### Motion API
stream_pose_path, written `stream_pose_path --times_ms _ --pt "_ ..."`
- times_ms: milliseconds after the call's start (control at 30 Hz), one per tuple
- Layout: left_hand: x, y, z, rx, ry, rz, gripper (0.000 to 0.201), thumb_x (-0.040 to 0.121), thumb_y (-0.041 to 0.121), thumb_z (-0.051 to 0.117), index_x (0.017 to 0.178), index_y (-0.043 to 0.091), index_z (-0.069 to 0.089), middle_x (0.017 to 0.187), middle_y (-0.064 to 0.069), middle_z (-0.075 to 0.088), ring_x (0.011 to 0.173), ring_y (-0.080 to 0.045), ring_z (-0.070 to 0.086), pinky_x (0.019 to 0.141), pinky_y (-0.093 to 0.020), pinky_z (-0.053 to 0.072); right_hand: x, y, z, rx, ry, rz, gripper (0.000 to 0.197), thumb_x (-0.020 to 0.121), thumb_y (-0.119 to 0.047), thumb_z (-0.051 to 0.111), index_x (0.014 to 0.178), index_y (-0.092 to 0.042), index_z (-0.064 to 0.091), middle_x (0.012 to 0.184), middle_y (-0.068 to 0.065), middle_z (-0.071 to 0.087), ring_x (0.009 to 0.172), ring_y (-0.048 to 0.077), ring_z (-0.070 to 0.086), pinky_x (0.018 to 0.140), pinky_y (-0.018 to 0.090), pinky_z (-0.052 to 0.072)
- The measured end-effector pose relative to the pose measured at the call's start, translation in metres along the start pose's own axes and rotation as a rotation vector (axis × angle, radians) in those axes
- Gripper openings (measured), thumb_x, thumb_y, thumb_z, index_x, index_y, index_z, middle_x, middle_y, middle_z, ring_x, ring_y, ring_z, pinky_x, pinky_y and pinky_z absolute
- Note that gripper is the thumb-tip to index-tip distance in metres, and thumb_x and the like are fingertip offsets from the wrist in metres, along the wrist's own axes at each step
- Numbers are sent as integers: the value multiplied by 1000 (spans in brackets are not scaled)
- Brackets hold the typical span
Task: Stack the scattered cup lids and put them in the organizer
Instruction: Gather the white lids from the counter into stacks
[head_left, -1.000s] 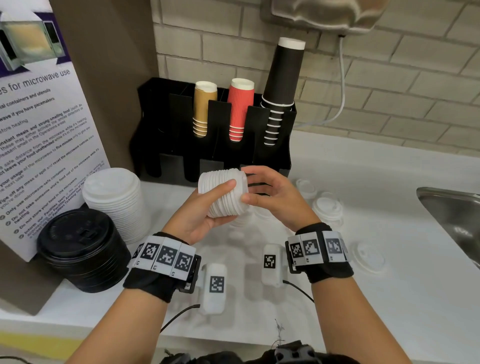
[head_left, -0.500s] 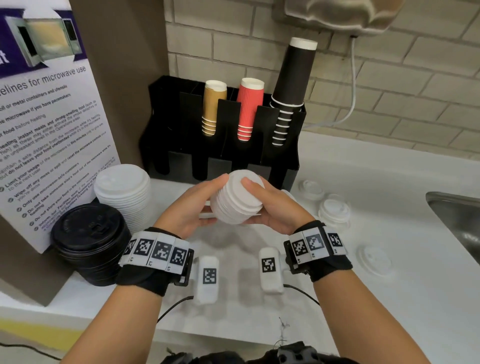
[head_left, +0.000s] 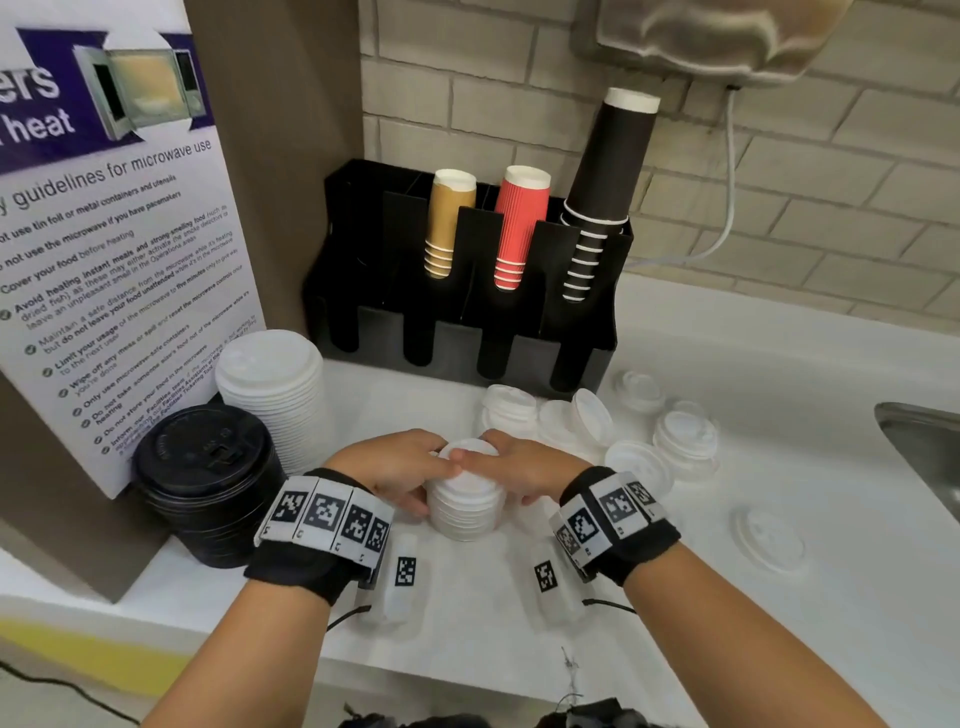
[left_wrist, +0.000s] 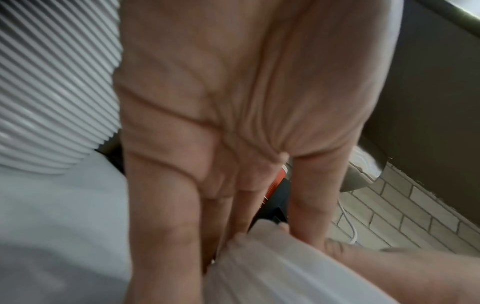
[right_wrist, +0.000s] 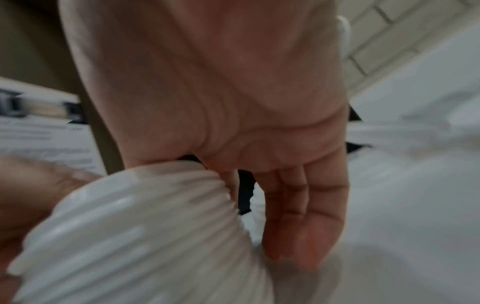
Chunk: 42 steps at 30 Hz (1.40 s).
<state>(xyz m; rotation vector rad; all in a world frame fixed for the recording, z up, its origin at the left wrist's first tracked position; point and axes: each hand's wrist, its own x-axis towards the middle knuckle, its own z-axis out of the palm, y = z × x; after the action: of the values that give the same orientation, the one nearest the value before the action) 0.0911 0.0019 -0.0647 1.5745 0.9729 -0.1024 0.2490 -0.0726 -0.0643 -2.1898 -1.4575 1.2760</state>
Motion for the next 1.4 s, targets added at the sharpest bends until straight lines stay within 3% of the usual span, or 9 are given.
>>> stream_pose_path --times_ms 67,167,267,433,667,833,933,1133,1400 --pt "0 0 2 -9 9 2 33 100 20 52 132 13 51 125 -13 62 105 -30 67 91 -39 56 4 0 -9 -37 76 -37 66 91 -68 36 135 -21 45 130 2 53 110 22 52 74 27 47" --pt "-2 1 3 -24 20 3 33 100 21 52 132 16 50 124 -11 62 103 -30 68 82 -34 59 13 0 -35 -48 390 -111 49 98 -50 41 123 -11 57 122 11 60 111 25 56 80 27 41" --pt "-2 -1 2 17 56 14 33 97 31 56 129 24 51 124 -5 62 105 -24 66 88 -39 57 25 2 -55 -125 543 -48 40 96 -41 51 118 -8 54 118 14 59 113 30 53 91 34 44" --pt "-3 -3 0 -19 219 171 62 79 35 77 134 31 48 132 5 49 117 -14 50 86 -29 48 47 -8 -56 -298 369 111 58 96 -50 47 136 -9 37 132 15 53 125 34 46 104 42 39" --pt "-6 -7 5 238 229 258 99 60 19 91 144 28 39 145 7 44 127 -15 46 104 -31 39 51 -11 -61 -337 334 60 54 96 -47 48 136 -15 32 128 16 52 121 32 46 98 39 43" --pt "-4 -12 10 208 243 300 103 59 15 91 145 29 35 130 12 50 115 -10 48 100 -28 40 18 -7 -64 -161 275 -214 51 93 -56 47 132 -26 31 104 5 59 92 20 59 74 26 46" --pt "-2 -11 14 170 256 329 102 60 15 90 143 32 32 114 18 50 110 -11 53 93 -26 43 -1 2 -53 -213 200 -316 48 92 -54 50 130 -32 32 107 4 58 91 16 59 80 28 48" --pt "-2 -11 19 148 296 317 70 63 15 89 123 20 54 120 5 62 111 -17 60 97 -38 50 -19 12 -30 -290 255 -466 57 82 -46 70 131 -29 47 115 -7 53 101 10 52 82 20 44" --pt "-6 -12 23 156 328 307 70 62 13 90 123 19 57 119 4 63 112 -17 59 99 -39 49 -19 6 -17 -393 287 -479 60 76 -45 74 130 -29 54 117 -2 56 107 15 52 90 31 47"
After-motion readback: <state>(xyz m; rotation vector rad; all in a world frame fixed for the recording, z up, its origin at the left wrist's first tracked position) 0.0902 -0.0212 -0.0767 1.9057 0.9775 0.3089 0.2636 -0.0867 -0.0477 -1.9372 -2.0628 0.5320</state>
